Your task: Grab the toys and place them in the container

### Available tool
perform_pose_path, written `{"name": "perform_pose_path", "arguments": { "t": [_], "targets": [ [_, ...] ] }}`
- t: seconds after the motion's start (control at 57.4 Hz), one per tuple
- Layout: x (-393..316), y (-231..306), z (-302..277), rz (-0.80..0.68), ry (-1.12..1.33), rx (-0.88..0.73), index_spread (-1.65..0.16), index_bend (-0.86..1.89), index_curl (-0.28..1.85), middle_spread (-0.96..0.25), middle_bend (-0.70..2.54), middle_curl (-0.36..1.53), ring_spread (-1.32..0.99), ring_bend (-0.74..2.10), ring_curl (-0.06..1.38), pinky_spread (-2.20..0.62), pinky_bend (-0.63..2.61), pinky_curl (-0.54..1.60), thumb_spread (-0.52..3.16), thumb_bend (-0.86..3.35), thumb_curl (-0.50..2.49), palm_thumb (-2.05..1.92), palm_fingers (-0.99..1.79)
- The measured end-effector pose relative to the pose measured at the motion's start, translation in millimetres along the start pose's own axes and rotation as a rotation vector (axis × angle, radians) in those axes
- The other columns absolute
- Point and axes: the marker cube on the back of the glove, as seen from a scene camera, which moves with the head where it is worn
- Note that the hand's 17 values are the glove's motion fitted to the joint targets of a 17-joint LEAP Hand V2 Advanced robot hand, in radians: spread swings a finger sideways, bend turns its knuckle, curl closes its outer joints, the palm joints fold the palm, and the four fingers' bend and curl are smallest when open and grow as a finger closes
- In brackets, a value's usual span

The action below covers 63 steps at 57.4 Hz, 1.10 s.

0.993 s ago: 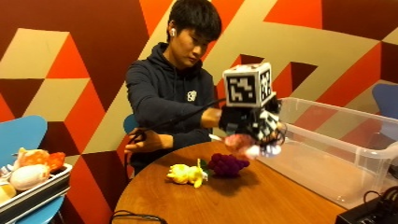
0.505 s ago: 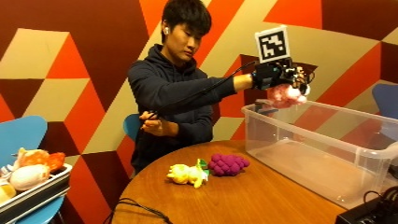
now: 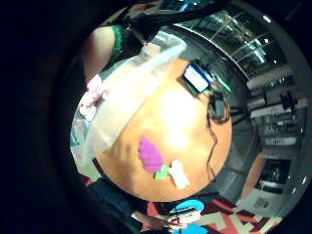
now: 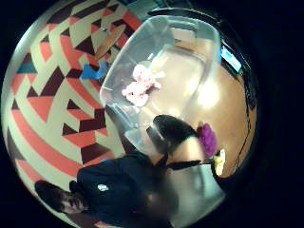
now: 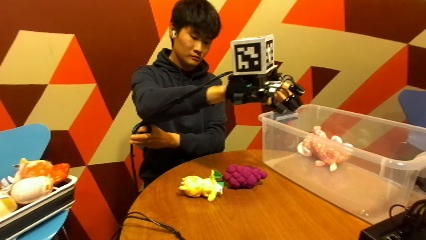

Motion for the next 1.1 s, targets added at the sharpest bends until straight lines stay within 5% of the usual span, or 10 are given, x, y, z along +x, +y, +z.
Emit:
{"name": "perform_pose_path", "arguments": {
  "t": [0.244, 0.592, 0.819, 1.098],
  "targets": [
    [60.1, 54.4, 52.6, 0.183, 0.041, -0.17, -0.18, 0.09, 0.26, -0.03, 0.49, 0.5, -0.14, 0.71, 0.35, 0.0, 0.84, 0.43, 1.23, -0.01, 0.44, 0.15, -0.07],
    [61.8, 69.2, 161.4, 0.226, 0.107, -0.425, -0.12, 0.2, 0.26, -0.03, 0.6, 0.51, -0.12, 0.67, 0.33, 0.01, 0.75, 0.38, 1.21, -0.02, 0.37, 0.1, 0.0],
    [58.5, 67.2, 185.9, 0.199, 0.03, -0.349, -0.1, 0.79, 0.46, -0.07, 0.65, 0.52, -0.13, 0.48, 0.26, 0.01, 0.46, 0.29, 1.35, 0.11, 0.41, 0.33, 0.33],
    [25.5, 49.0, 128.7, 0.129, -0.143, -0.077, -0.11, 0.98, 0.63, -0.17, 0.69, 0.56, -0.24, 0.58, 0.29, -0.03, 0.44, 0.3, 1.17, 0.17, 0.58, 0.6, 0.42]
  ]
}}
